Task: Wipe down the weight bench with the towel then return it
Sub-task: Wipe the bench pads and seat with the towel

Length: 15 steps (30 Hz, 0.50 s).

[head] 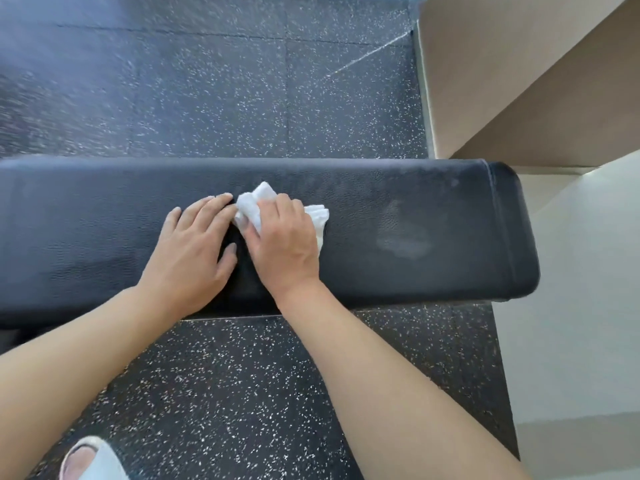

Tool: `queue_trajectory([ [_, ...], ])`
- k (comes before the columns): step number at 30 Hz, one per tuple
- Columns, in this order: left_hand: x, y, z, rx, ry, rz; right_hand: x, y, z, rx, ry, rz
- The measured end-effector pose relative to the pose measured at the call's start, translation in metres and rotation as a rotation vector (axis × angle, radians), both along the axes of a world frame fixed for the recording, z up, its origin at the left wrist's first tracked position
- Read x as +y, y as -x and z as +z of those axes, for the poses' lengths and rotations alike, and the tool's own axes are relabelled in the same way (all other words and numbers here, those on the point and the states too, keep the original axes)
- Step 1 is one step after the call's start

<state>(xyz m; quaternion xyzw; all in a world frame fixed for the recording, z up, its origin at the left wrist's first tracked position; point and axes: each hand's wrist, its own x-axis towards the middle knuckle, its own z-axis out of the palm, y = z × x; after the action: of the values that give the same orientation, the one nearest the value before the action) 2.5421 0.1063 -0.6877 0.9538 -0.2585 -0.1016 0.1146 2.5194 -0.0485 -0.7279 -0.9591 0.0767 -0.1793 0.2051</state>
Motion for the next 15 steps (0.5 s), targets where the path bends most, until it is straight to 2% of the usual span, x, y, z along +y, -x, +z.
queue_trajectory([
  [4, -0.025, 0.005, 0.004, -0.017, -0.015, -0.036, -0.048, 0.008, 0.003, -0.058, 0.030, 0.139],
  [11, -0.162, 0.025, 0.003, -0.019, 0.026, -0.222, -0.231, 0.084, 0.009, 0.030, 0.093, -0.050],
  [15, -0.250, 0.042, -0.003, -0.025, 0.062, -0.309, -0.297, 0.133, 0.011, 0.076, 0.098, -0.119],
])
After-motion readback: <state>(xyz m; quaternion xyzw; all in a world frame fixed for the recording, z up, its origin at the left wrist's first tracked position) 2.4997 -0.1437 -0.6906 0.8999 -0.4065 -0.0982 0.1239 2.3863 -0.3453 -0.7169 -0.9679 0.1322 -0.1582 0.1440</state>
